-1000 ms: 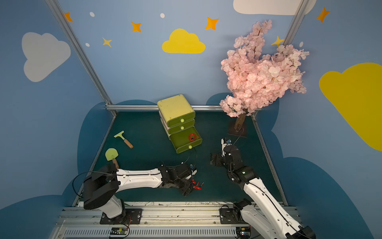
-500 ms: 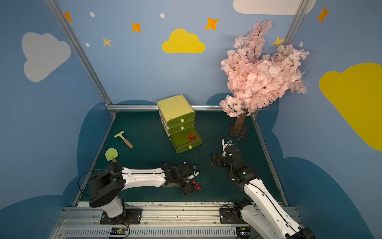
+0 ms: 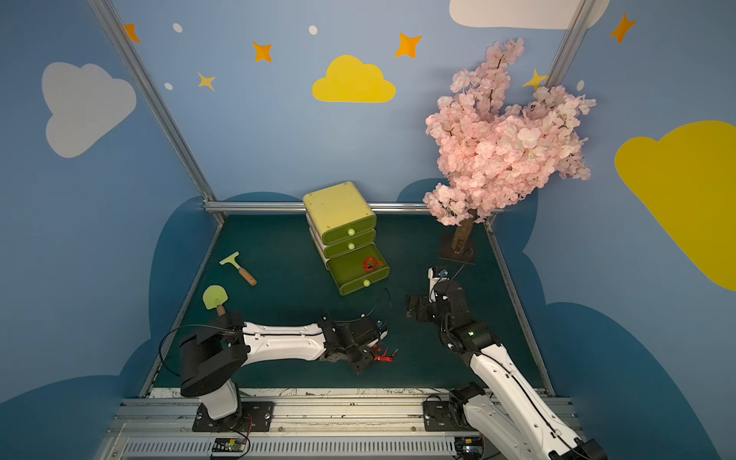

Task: Place the wired earphones into the drawer by color
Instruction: Pick up the wired earphones from the center of the board.

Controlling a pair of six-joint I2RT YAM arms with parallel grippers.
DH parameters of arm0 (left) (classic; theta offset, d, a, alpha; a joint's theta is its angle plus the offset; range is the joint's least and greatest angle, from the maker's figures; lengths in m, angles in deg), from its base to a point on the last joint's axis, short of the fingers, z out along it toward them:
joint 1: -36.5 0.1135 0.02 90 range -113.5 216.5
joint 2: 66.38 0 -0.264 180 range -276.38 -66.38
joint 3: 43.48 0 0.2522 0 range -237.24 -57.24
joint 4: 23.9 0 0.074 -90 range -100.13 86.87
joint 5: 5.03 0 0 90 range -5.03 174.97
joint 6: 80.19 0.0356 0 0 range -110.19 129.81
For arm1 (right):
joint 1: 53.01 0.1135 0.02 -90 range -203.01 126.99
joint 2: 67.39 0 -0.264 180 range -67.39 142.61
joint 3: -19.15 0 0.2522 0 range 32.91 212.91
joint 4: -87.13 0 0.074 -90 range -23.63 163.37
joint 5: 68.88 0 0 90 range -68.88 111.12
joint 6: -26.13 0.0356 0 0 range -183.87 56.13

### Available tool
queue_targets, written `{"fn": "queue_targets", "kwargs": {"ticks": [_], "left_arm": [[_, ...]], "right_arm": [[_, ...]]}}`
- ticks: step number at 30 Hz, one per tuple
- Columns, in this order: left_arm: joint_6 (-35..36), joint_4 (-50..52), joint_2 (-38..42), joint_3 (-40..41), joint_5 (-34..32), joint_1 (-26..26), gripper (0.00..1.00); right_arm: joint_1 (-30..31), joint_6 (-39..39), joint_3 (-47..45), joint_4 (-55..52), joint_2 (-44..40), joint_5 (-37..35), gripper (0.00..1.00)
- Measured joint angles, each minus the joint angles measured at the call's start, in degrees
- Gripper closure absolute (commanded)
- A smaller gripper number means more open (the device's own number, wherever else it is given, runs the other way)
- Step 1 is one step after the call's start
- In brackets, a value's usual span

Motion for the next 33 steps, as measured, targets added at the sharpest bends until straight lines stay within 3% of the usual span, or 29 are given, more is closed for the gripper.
{"fn": "queue_targets", "kwargs": {"ticks": [8, 14, 17, 21, 33], "left_arm": [[-1.25, 0.46, 0.02, 0.04, -1.99, -0.44, 0.77], [-2.49, 0.44, 0.2, 0.24, -2.64, -0.48, 0.7], [-2.64, 0.46, 0.59, 0.57, -2.84, -0.5, 0.74], [-2.58, 0.52, 1.05, 0.68, -2.89, -0.5, 0.87], [-3.08, 0.59, 1.18, 0.68, -3.61, -0.59, 0.97]], "right_arm": [[-0.44, 0.0, -0.28, 0.0, -0.55, 0.42, 0.02], [-0.63, 0.02, -0.33, 0.0, -0.66, 0.94, 0.01], [-0.72, 0.02, -0.61, 0.0, -0.81, 1.16, 0.02], [-0.76, 0.04, -0.76, 0.0, -0.87, 1.36, 0.02], [-1.09, 0.2, -0.87, 0.0, -0.94, 1.49, 0.01]]}}
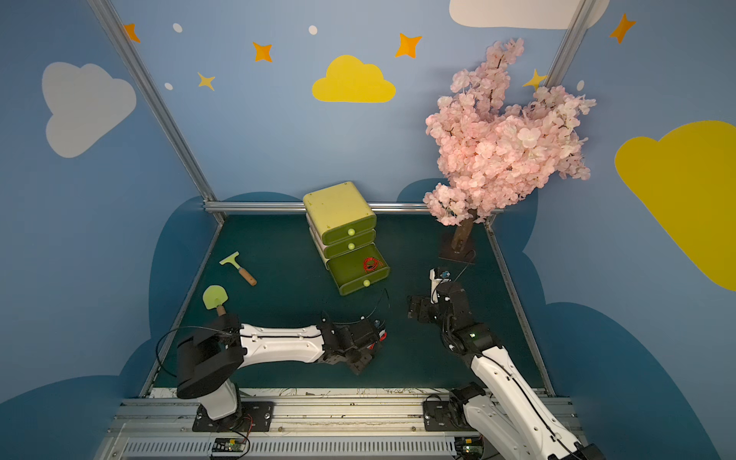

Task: Place the wired earphones into the drawer by color
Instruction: Pick up the wired earphones from the center of the board, then place the wired earphones in the drawer.

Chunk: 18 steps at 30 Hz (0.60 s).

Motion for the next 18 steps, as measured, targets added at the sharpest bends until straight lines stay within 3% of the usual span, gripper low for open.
{"fn": "queue_targets", "kwargs": {"ticks": [18], "left_arm": [[-1.84, 6.54, 9.18, -4.0, -5.7, 2.38, 0.97]], "right_arm": [[-0.31, -0.02, -0.13, 0.26, 0.13, 2.03, 0.01]]}}
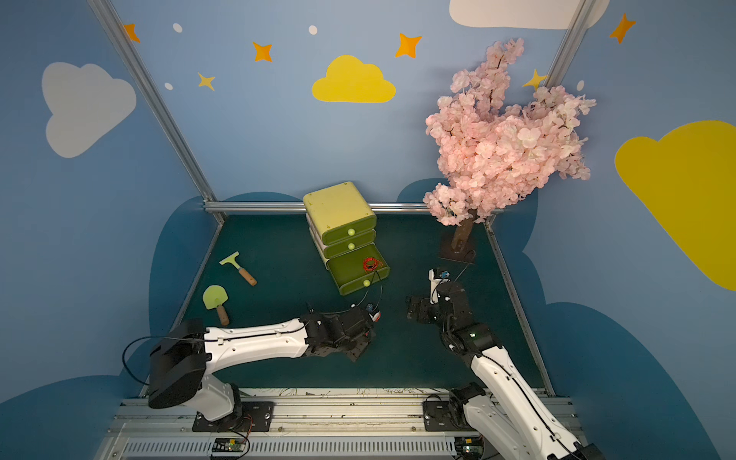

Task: Place the wired earphones into the drawer by color
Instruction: Place the wired earphones in the drawer.

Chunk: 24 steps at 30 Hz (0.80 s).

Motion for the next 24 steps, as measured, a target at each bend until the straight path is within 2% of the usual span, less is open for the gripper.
{"fn": "queue_targets", "kwargs": {"ticks": [14, 24], "left_arm": [[5.42, 5.9, 1.09, -11.45, 0.74, 11.67, 0.97], [13.07, 5.9, -8.61, -20.33, 1.55, 19.3, 0.97]], "right_arm": [[-0.04, 0.0, -0.26, 0.26, 0.22, 1.44, 0.02], [-0.04, 0.0, -1.01, 0.44, -0.02, 1.88, 0.02]]}}
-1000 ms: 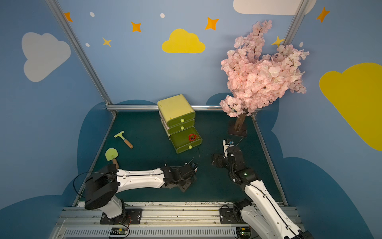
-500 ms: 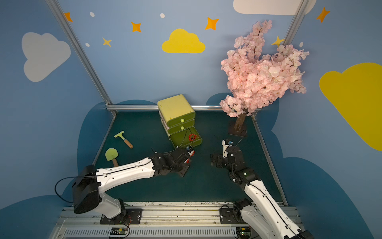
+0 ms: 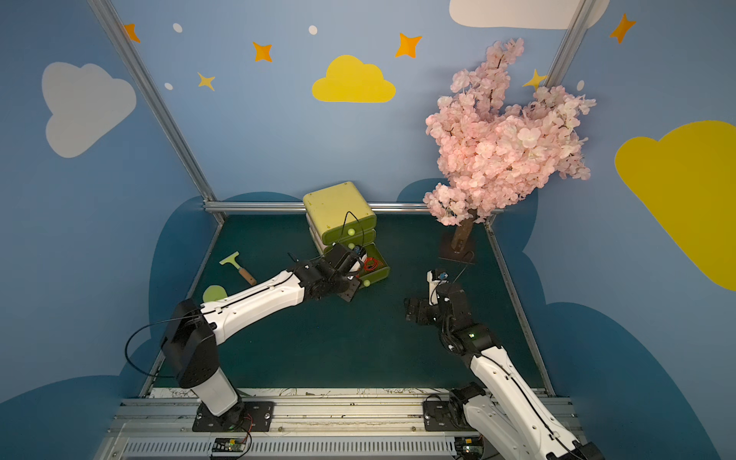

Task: Place the wired earphones into the drawer by color
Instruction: Place the wired earphones in the drawer.

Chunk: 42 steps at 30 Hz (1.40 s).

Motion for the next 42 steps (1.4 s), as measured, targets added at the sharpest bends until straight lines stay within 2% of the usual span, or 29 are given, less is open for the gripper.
{"fn": "queue_targets", "kwargs": {"ticks": [16, 22, 28, 34, 37, 40, 42], "left_arm": [[10.84, 0.15, -10.6, -7.28, -0.17, 4.96, 0.97], [13.16, 0.55, -14.08, -9.31, -0.96, 6.45, 0.95], [13.6, 1.62, -15.34, -10.95, -1.53, 7.23, 0.77], [13.31, 2.27, -15.32, -11.5, -1.62, 7.23, 0.75], [12.85, 2.69, -14.97, -11.45, -1.57, 7.21, 0.68], [11.58, 3.06, -13.2, -11.34, -1.36, 7.23, 0.54], [10.45, 3.08, -10.62, -10.86, -1.11, 7.23, 0.37]], "right_arm": [[0.0, 0.04, -0.85, 0.83, 0.04, 0.79, 0.01], [0.0, -0.31, -1.01, 3.61, 2.43, 4.61, 0.02], [0.0, -0.17, 1.38, 7.1, 13.44, 11.13, 0.02], [0.0, 0.31, 11.91, 7.98, 27.78, 17.49, 0.02], [0.09, 1.18, 14.47, 9.94, 32.22, 19.5, 0.02], [0.39, 2.05, 16.02, 10.91, 36.06, 20.31, 0.02], [0.63, 2.45, 17.05, 11.39, 38.49, 20.48, 0.01]]}}
